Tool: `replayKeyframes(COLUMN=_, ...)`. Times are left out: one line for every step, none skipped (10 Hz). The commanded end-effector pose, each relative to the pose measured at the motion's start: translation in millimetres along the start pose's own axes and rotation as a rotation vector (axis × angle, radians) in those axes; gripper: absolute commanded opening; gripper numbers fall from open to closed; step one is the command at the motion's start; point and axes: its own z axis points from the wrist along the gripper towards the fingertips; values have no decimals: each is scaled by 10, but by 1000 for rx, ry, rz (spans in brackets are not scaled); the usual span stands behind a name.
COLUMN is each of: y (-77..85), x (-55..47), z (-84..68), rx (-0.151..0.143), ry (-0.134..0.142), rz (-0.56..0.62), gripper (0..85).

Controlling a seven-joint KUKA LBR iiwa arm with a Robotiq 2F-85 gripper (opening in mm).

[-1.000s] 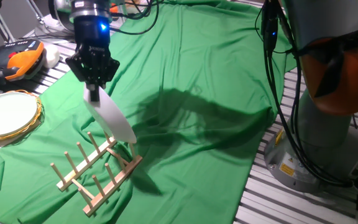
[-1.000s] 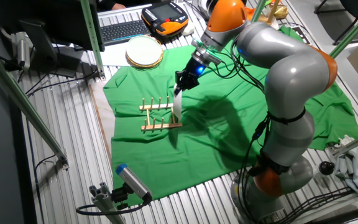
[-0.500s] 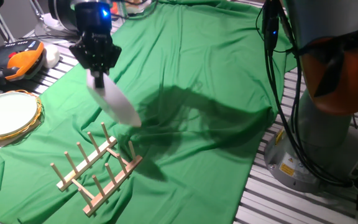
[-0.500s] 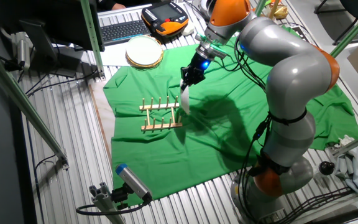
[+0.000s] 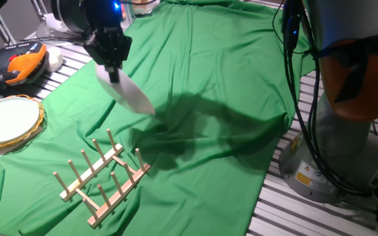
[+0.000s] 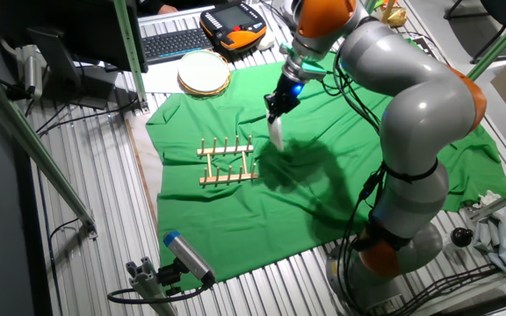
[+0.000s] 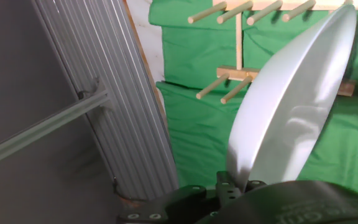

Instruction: Take the dish off the dish rack

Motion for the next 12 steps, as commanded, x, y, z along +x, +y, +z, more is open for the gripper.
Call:
replayKeyframes(y=-93, x=-43, z=-10, rx=98, ry=-8, rz=-15, gripper=0)
replayKeyframes(y=-178, x=-82, z=-23, rx=129, ry=-13, rz=-27, gripper=0)
replayKeyframes(y=-261, x=-114, z=-34, rx=142, ry=-17, rz=-36, gripper=0)
replayKeyframes(y=-341, x=-138, z=-28, rx=172, ry=-28, rz=-45, gripper=0)
replayKeyframes(y=-416, x=-156, z=-11, rx=204, ry=-38, rz=-55, gripper=0)
replayKeyframes(y=-486, x=-166, z=9, rx=232, ry=-41, rz=-65, gripper=0)
replayKeyframes(y=-549, x=-185, z=35, rx=286, ry=-48, rz=-80, gripper=0)
replayKeyframes(y=-580, x=-196, z=49, rx=337, ry=-55, rz=-91, gripper=0)
replayKeyframes(y=-608, x=-209, z=64, rx=387, ry=-62, rz=-102, gripper=0)
replayKeyframes(y=-634, x=-227, z=82, rx=413, ry=-65, rz=-105, gripper=0)
replayKeyframes(y=-681, x=-256, z=114, rx=421, ry=-67, rz=-112, gripper=0)
replayKeyframes(y=-732, x=-292, z=154, rx=427, ry=-67, rz=-121, gripper=0)
